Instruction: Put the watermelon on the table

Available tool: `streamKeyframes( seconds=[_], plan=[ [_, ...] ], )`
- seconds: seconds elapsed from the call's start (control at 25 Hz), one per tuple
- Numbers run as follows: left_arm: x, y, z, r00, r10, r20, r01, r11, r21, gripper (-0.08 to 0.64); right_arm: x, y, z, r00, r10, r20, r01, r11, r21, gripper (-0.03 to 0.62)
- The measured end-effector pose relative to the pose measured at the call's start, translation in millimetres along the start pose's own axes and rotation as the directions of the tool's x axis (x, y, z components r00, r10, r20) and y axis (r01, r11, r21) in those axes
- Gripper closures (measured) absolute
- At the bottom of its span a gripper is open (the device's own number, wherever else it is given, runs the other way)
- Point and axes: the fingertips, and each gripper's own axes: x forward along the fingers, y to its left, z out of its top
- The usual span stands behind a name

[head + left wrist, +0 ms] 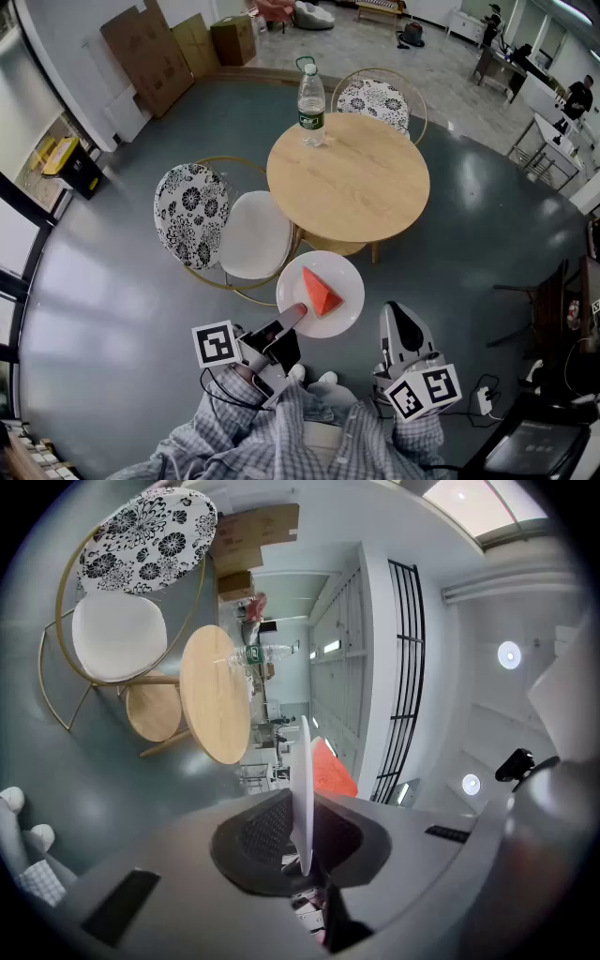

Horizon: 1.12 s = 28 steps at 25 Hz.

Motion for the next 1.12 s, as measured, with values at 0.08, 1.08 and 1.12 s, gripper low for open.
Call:
streamKeyframes(
  seconds=[0.08,1.08,1.12],
  plan=[
    [-0.8,-1.3,0.6,1.000,0.000,0.000,0.000,1.000,0.000,0.531,0.4,1.4,1.0,1.000,0.001,0.001,-0.001,1.000,0.001,0.584],
    [-12.4,-0.3,2.6,1.000,-0.016,-0.012,0.016,1.000,-0.024,0.531,16.8,27.0,-35.2,0.989,0.109,-0.100,-0.043,0.859,0.510,0.521],
    [-12.9,-0.3,2.5,1.000,-0.016,-0.015,0.016,1.000,-0.025,0.531,17.0,29.1,-36.1,0.988,0.115,-0.101,-0.046,0.852,0.521,0.512]
  ],
)
